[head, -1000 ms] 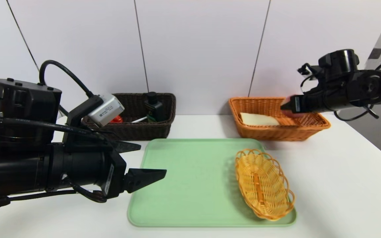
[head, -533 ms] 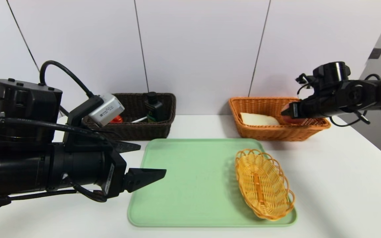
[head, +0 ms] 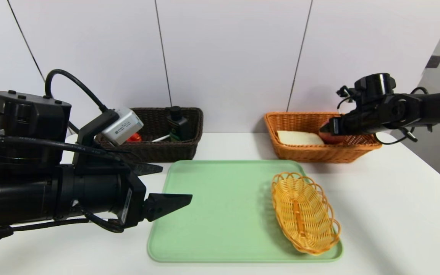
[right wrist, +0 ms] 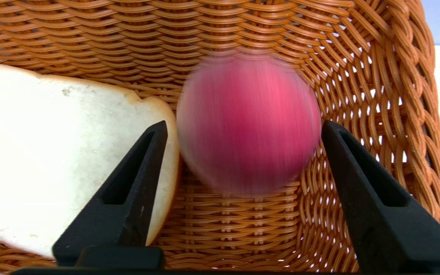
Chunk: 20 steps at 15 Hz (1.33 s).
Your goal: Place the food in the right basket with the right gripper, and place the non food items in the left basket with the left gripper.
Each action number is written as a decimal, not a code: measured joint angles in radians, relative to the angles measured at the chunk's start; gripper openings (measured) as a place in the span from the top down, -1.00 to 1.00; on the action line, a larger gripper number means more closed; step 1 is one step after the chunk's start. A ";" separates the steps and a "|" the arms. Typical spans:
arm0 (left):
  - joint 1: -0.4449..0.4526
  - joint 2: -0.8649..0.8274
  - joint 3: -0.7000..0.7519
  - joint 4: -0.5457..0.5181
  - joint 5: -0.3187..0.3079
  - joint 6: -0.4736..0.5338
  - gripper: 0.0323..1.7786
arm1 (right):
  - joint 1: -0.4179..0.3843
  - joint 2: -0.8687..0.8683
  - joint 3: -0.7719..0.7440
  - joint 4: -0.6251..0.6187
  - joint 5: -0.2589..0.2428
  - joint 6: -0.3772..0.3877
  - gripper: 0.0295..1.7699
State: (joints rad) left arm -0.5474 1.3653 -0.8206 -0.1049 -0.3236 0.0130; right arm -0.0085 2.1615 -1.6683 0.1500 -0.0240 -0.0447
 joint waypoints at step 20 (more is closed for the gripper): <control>0.096 -0.183 0.004 0.045 0.366 -0.028 -0.90 | 0.098 -0.729 0.337 0.336 0.094 0.006 -0.90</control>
State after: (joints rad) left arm -0.4513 1.1823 -0.8168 -0.0600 0.0423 -0.0149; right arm 0.0898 1.4321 -1.3311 0.4864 0.0700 -0.0383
